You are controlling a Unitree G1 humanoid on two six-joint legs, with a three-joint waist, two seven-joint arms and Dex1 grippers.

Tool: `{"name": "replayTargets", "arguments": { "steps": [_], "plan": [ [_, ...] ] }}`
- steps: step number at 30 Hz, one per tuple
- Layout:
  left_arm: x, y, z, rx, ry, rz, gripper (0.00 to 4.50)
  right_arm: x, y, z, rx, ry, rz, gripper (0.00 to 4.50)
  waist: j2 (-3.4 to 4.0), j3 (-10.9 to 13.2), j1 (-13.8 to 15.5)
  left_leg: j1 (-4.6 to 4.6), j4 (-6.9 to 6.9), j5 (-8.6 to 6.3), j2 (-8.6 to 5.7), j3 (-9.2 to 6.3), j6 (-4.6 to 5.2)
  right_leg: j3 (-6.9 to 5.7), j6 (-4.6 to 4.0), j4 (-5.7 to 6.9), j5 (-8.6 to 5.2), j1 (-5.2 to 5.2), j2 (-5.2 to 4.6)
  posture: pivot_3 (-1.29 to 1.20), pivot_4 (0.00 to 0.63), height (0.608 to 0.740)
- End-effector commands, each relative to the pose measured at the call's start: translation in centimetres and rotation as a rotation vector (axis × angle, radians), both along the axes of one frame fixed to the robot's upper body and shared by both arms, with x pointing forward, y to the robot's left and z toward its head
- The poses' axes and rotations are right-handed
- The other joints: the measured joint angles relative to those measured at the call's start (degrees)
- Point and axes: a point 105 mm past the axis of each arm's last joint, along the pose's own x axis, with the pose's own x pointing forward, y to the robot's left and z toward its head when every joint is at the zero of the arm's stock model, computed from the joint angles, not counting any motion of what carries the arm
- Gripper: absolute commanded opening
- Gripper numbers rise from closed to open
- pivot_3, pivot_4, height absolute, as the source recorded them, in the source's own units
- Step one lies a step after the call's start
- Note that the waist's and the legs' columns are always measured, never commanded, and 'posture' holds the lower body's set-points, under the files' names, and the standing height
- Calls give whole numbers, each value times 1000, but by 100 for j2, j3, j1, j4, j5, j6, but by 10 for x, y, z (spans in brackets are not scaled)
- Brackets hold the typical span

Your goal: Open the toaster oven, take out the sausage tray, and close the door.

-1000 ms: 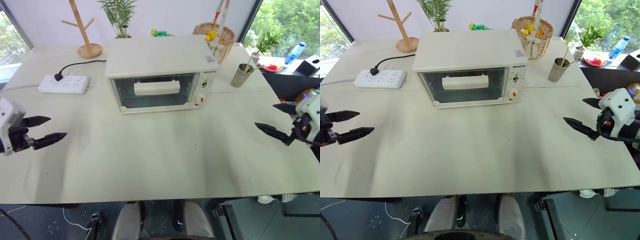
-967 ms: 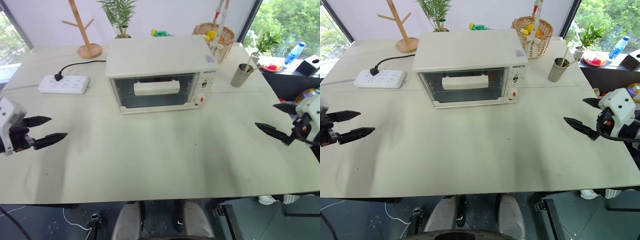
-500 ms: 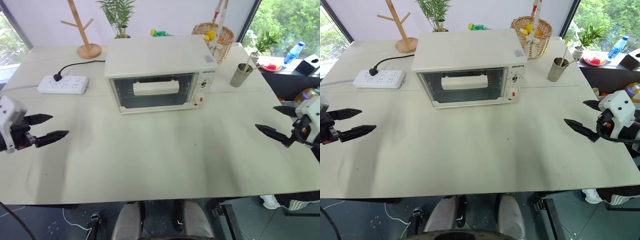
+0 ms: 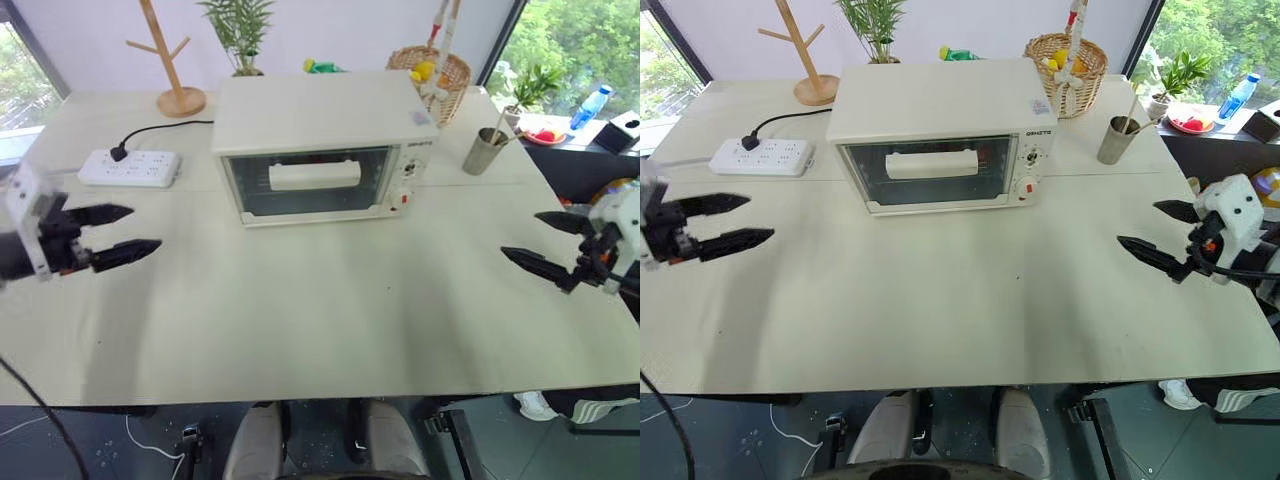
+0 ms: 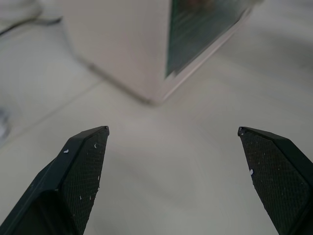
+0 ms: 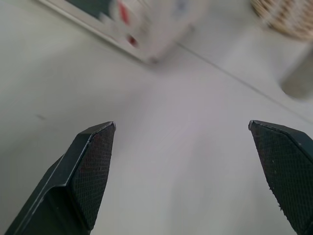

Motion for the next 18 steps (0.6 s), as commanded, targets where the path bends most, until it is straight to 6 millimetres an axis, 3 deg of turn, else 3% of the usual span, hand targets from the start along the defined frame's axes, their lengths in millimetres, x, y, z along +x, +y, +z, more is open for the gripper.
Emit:
{"name": "replayTargets", "arguments": {
  "steps": [1, 3, 7, 13, 18],
  "plan": [
    [0, -18, 17, 4, -20, -103, 4429, -4, 29, 20, 25, -41, 86, 4500, 0, 0, -16, 2, -1, 0, 0, 1, 0, 2, 1, -1, 1, 0, 3, 0, 150, 740],
    [4, -36, 21, 16, -27, -195, 4429, -2, 56, 21, 46, -50, 157, 4500, -2, -1, -24, 3, -1, 0, 2, 1, 0, 3, 4, 0, 3, 0, 12, 0, 150, 740],
    [7, -57, 21, 41, -17, -311, 4429, 10, 89, 19, 66, -61, 201, 4500, -2, -1, -46, 5, 0, 0, 7, -4, 0, 3, -2, 5, 4, 0, 27, 0, 150, 740],
    [12, -68, 20, 56, -23, -372, 4429, 33, 128, 17, 99, -78, 245, 4500, -2, 1, -50, -3, 0, 0, 6, -5, 1, 3, 9, 5, 11, -7, 29, 0, 150, 740],
    [13, -69, 17, 54, -24, -377, 4429, 52, 148, 15, 109, -74, 268, 4500, -3, 1, -39, -5, 1, 0, 7, -6, 1, 3, 10, 6, 12, -8, 30, 0, 150, 740]
  ]
}}
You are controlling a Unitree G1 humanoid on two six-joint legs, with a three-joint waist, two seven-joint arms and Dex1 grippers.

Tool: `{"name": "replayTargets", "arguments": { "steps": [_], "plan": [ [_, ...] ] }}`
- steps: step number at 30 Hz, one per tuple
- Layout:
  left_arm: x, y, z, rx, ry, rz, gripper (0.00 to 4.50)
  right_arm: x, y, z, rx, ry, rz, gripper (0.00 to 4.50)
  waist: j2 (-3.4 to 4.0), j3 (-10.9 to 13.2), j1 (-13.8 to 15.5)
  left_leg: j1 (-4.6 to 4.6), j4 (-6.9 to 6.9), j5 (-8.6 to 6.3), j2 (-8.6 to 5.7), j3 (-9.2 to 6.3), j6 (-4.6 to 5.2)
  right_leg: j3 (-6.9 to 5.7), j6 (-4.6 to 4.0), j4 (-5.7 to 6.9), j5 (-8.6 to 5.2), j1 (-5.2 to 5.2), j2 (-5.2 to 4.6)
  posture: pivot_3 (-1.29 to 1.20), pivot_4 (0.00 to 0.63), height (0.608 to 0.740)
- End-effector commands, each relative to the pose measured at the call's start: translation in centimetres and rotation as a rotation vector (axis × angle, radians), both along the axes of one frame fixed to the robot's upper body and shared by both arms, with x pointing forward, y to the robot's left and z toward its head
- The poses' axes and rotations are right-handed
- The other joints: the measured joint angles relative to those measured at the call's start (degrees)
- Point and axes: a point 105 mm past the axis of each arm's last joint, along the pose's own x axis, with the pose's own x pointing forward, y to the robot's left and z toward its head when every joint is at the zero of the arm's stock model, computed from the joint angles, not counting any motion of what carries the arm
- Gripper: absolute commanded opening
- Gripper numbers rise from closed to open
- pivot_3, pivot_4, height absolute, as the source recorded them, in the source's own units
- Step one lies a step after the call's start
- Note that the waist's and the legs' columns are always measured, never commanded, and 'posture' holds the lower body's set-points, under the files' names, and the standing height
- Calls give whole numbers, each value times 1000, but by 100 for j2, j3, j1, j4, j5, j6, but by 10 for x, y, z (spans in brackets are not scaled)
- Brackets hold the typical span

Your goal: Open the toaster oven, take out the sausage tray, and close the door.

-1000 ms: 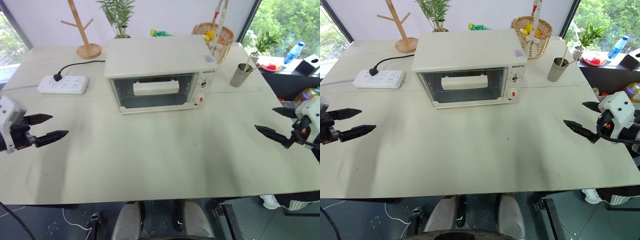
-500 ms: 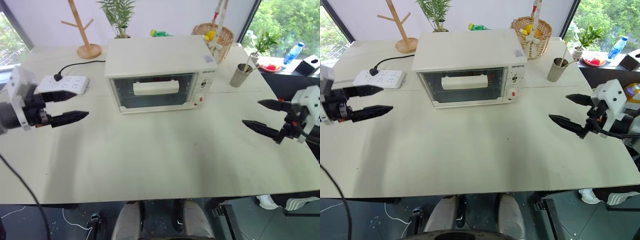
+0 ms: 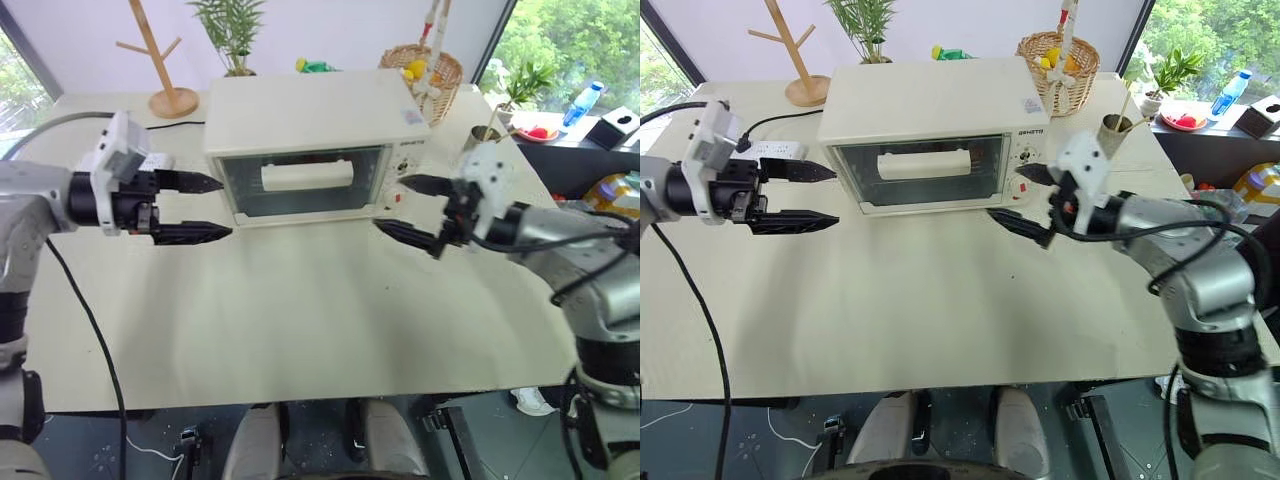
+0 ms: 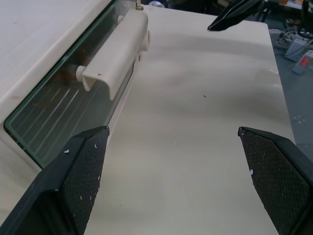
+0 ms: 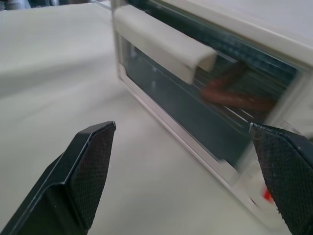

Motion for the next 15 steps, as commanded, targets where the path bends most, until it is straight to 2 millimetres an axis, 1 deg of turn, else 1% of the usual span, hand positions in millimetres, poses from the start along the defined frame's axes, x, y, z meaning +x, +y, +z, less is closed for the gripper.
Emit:
{"name": "replayTargets", "arguments": {
  "steps": [1, 4, 7, 15],
  "plan": [
    [-1, 0, 8, 8, -45, -5, 4429, 8, 8, 5, -8, -39, 7, 4500, 0, 0, 19, 0, 0, 0, 0, 0, 0, 0, 0, 0, 0, 0, 0, 0, 150, 740],
    [-1, 1, 6, 6, -45, 1, 4429, 18, 20, 6, -2, -42, 27, 4500, 0, 0, 21, -2, 0, 0, -1, 0, 0, -1, 1, 0, 1, 0, 0, 0, 150, 740],
    [-2, 1, 6, 0, -47, 5, 4429, 23, 28, 5, -5, -44, 47, 4500, 1, 0, 5, -2, 1, 0, -1, -1, 0, -1, 2, 1, 1, 0, 0, 0, 150, 740],
    [1, 4, 13, -26, -75, 35, 4429, 20, 47, 6, 3, -45, 123, 4500, 1, 0, 3, -1, -1, 0, 0, -3, 0, -2, 3, 3, 2, 0, 0, 0, 150, 740]
  ]
}}
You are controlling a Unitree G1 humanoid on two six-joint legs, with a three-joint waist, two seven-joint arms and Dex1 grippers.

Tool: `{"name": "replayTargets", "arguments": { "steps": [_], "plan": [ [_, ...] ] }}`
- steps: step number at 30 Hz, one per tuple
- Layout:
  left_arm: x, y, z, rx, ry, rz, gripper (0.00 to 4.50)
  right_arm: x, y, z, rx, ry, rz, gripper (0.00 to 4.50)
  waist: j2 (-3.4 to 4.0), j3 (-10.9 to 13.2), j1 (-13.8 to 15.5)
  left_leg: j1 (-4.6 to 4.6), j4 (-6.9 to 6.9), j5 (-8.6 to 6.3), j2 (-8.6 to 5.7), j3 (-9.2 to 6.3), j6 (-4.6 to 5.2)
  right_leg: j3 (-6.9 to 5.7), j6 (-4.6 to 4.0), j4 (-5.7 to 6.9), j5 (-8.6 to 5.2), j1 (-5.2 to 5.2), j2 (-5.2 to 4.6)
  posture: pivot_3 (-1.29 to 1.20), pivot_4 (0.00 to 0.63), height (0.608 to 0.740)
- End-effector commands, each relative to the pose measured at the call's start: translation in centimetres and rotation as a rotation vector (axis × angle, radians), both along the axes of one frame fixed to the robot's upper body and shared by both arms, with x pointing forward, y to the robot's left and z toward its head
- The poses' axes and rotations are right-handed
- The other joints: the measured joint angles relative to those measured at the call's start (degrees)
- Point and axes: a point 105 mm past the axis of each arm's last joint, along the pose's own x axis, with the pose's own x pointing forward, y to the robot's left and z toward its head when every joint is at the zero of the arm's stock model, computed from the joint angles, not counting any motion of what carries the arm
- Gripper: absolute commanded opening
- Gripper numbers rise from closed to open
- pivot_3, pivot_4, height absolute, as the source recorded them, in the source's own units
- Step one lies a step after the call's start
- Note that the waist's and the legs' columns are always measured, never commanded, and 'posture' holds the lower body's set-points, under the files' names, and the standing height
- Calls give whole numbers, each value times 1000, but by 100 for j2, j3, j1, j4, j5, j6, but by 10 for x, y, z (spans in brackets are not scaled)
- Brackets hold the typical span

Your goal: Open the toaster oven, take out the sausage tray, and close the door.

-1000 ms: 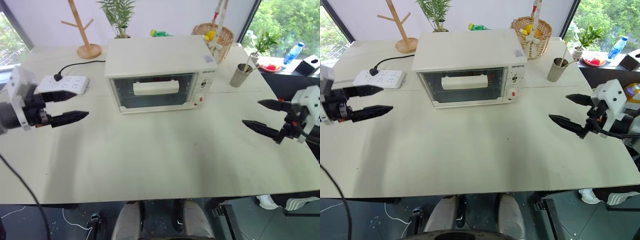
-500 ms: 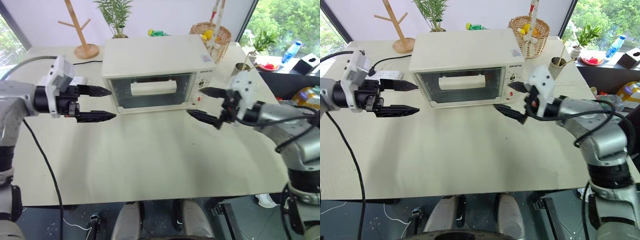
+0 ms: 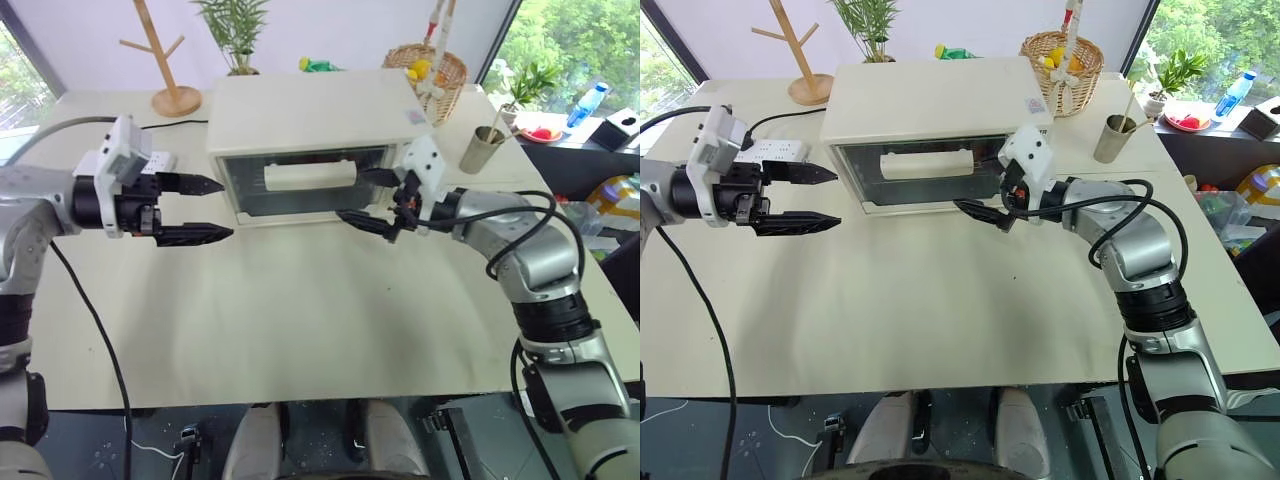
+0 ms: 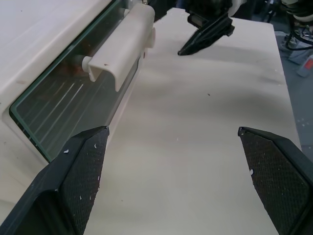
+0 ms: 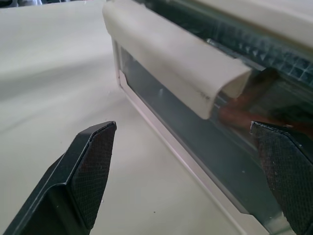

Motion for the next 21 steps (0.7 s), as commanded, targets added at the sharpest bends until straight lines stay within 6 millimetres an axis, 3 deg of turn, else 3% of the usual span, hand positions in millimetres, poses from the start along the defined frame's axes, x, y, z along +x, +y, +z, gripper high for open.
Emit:
{"name": "replayTargets", "arguments": {
  "steps": [1, 11, 21],
  "plan": [
    [0, 2, 17, -26, -75, 11, 4429, -6, 11, 19, 25, -64, 50, 4500, 0, 0, -1, 0, 0, 0, 0, 0, 0, 0, 0, 0, 0, 0, 0, 0, 150, 740],
    [10, -1, 24, -58, -83, 11, 4429, -27, 23, 26, 47, -134, 135, 4500, 1, 1, 1, 0, 0, 0, 0, -1, 0, -2, 0, 1, 0, 0, 0, 0, 150, 740],
    [28, -15, 44, -137, -100, -14, 4429, -50, 22, 6, 44, -91, 142, 4500, 0, 2, -106, -1, -2, 0, -1, -4, 0, -4, 1, 5, 1, -2, 2, 0, 150, 740]
  ]
}}
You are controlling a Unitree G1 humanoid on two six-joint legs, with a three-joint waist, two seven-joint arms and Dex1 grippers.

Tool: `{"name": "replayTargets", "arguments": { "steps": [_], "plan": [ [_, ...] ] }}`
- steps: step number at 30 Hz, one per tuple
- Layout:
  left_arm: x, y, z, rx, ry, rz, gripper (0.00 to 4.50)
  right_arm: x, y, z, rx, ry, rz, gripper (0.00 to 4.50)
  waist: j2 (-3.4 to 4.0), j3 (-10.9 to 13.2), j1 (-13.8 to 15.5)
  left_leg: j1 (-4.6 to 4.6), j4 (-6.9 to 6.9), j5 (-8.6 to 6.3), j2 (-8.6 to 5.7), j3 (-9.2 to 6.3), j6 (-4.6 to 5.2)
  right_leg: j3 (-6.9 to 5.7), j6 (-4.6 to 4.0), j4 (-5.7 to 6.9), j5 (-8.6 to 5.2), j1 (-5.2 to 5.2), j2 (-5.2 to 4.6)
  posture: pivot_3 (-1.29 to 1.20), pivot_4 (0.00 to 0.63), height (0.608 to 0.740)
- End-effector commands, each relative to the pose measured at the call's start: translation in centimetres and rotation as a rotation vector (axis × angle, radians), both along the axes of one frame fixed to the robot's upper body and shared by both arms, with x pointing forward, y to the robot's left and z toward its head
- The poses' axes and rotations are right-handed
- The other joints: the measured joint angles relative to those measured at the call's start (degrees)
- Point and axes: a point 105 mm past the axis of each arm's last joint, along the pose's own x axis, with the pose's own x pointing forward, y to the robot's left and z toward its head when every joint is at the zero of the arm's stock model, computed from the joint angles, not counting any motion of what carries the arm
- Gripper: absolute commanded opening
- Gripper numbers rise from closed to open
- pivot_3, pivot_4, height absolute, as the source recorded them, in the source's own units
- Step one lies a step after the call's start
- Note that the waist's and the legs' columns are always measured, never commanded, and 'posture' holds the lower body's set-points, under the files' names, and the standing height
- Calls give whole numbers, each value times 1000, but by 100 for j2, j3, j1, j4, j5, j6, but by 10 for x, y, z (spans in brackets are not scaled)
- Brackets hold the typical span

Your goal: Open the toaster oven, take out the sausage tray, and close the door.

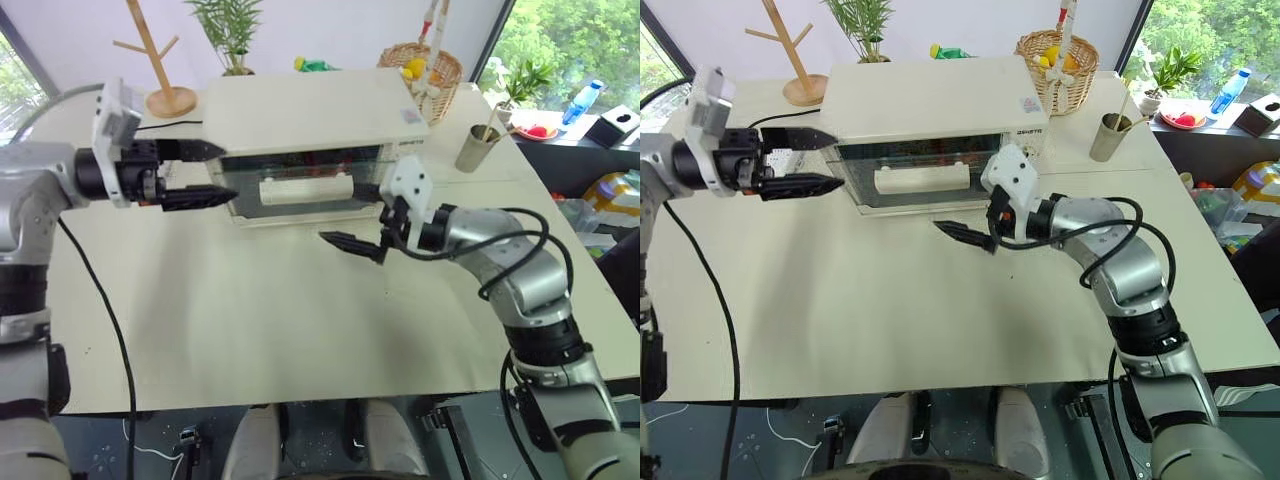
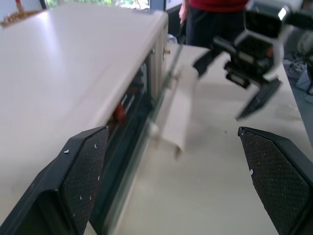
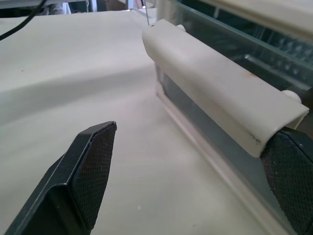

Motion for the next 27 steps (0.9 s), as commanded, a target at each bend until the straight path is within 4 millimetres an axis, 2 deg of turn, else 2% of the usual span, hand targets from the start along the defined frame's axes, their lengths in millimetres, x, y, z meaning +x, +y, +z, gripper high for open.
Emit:
{"name": "replayTargets", "arguments": {
  "steps": [1, 5, 6, 8, 14, 15, 19, 27],
  "plan": [
    [3, -5, 8, -3, -22, -6, 4429, -15, 6, 15, 37, -59, 39, 4500, 0, 0, -25, 1, 0, 0, 0, 0, 0, 0, 0, 0, 0, 0, 0, 0, 150, 740],
    [8, -14, 9, -21, -13, -30, 4429, -23, 5, 3, 46, -24, 21, 4500, 0, 0, -14, 2, -3, 0, 1, -4, 0, -1, -1, 4, 0, 0, 4, 0, 150, 740],
    [10, -15, 7, -19, -12, -30, 3930, -25, 5, 1, 49, -16, 16, 4500, 0, 0, -7, 2, -2, 0, 1, -3, 0, 0, 0, 3, 0, 0, 4, 0, 150, 740],
    [12, -18, 4, -10, -9, -36, 3261, -27, 4, -2, 59, 1, 1, 4500, -1, 0, -7, 1, -1, 0, 1, -4, 0, -1, 0, 3, 0, 0, 4, 0, 150, 740],
    [10, -24, -12, 72, -1, -88, 211, -29, 1, -8, 72, 28, -32, 4500, -1, 0, -6, 2, -1, 0, 1, -3, 0, 0, -1, 3, 0, 0, 3, 0, 150, 740],
    [10, -25, -17, 97, -4, -94, 61, -30, 0, -8, 73, 30, -34, 4500, -1, 0, -2, 2, -1, 0, 1, -3, 0, 0, -1, 2, 0, 0, 3, 0, 150, 740],
    [14, -26, -43, 215, -27, -93, 61, -30, 0, -8, 76, 33, -43, 4500, -1, 0, -1, 2, 0, 0, 1, -3, 0, 1, -1, 2, 0, 1, 3, 0, 150, 740],
    [22, -26, -47, 214, -32, -76, 61, -28, -10, -10, 49, 20, -93, 4500, -3, -3, 18, 3, 10, 0, 0, -4, 0, 0, -1, 2, 0, 7, 2, 0, 150, 740]
  ]
}}
